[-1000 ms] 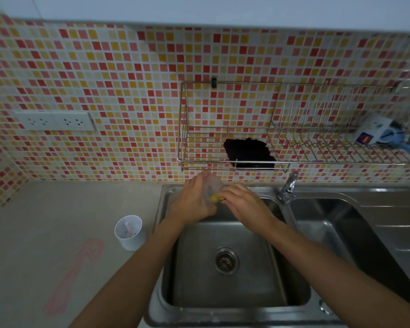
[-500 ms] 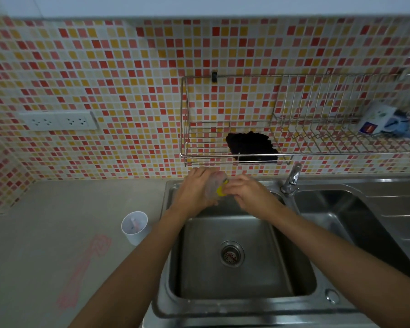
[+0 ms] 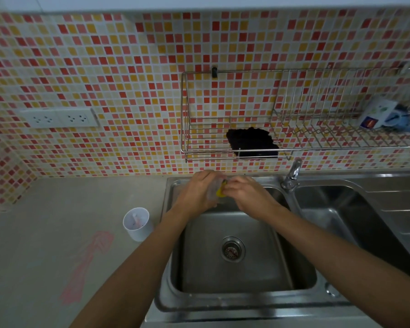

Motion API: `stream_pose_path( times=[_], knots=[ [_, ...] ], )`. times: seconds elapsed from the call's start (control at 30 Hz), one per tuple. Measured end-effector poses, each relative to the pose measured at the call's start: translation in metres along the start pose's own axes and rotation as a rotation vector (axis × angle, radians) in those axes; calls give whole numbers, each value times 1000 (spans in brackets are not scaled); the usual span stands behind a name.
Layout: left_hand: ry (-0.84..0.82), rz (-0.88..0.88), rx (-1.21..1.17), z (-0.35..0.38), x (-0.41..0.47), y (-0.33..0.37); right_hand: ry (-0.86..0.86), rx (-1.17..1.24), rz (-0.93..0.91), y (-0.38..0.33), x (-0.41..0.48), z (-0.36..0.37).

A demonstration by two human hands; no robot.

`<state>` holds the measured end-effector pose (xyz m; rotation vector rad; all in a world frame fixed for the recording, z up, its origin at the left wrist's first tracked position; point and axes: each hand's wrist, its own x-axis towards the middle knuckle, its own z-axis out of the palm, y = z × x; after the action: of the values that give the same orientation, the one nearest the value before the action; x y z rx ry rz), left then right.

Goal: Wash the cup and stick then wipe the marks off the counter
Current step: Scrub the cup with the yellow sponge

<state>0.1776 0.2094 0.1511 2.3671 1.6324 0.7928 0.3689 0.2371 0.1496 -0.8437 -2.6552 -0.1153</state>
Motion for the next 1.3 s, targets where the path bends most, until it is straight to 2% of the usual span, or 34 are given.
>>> stream_pose_path(
  times=[0.1, 0.17, 0.23, 0.3, 0.37, 0.5, 0.57, 0.73, 0.9, 1.03, 1.2, 1.3],
  knots=[
    [6, 10, -21, -1, 0, 1, 61, -56, 32, -3, -3, 5],
    [-11, -11, -30, -2, -2, 0, 120, 145, 157, -16, -7, 12],
    [-19, -24, -30, -2, -4, -1, 122, 470, 372, -30, -8, 12],
    [-14, -34, -34, -3, -5, -2, 105, 623, 471, -31, -8, 9],
    [-13, -37, -42, -4, -6, 1, 56, 539, 368, -22, -10, 4],
    [-48, -46, -51, -7, -1, 7, -20, 193, 91, 1, -8, -7],
    [-49, -56, -57, -6, 2, 7, 17, 181, 88, 2, -9, -9],
    [-68, -83, -68, -4, -2, 1, 18, 395, 209, -14, -16, -3],
    [-66, -69, -92, -3, -4, 4, -53, 70, 55, -3, -21, -4],
    [-60, -90, -155, -2, -2, 8, 20, 15, 45, -4, -14, -5],
    [45, -143, -156, -1, -2, 12, 122, 90, 54, -7, -7, -11],
    [166, -153, -109, 4, -2, 11, 97, 135, 55, -10, -4, -14]
  ],
)
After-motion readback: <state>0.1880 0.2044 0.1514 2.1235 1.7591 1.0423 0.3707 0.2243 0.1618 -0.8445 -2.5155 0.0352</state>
